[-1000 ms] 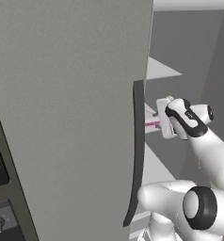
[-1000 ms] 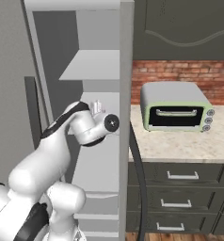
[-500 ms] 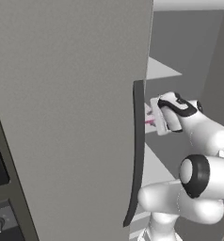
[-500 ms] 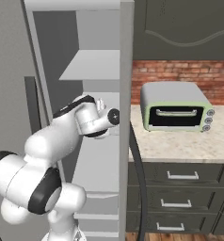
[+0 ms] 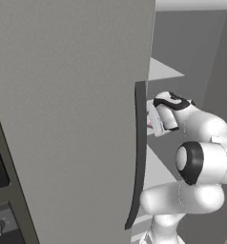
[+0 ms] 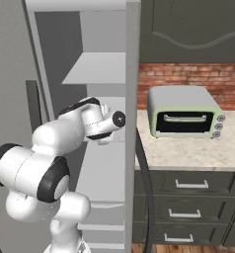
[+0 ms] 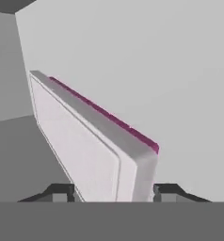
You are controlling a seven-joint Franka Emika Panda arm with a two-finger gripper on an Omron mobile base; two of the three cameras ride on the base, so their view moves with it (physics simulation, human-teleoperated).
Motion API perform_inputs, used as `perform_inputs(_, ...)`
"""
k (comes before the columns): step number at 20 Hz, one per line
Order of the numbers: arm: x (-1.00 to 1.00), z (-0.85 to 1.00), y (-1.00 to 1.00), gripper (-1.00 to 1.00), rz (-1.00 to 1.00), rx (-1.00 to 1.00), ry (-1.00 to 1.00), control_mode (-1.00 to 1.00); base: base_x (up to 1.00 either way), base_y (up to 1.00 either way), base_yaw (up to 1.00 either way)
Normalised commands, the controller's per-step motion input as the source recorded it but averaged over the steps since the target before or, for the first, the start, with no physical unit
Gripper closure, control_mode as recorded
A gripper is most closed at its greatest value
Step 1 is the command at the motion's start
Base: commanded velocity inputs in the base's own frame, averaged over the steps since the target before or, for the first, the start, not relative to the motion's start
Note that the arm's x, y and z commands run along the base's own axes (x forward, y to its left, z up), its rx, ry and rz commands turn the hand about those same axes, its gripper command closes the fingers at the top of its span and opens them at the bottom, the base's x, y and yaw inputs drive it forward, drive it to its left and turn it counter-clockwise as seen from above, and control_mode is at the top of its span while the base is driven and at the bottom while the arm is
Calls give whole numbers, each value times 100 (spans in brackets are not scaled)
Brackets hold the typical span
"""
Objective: The ice cube tray has been filled with water. Take the tray and place it in the freezer to make ice. Close the freezer door after placing the tray.
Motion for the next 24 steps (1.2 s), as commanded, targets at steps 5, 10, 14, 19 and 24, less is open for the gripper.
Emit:
perform_inputs(5,-62,38,-1,-100,0,0,0,-100,0,0,0)
perform_inputs(10,-71,65,0,-100,0,-1,0,-100,0,0,0)
perform_inputs(14,-97,60,0,-100,-1,-2,0,-100,0,0,0)
perform_inputs(19,-100,75,0,-100,-2,-4,0,-100,0,0,0)
perform_inputs(24,-100,71,0,-100,2,-13,0,-100,0,0,0)
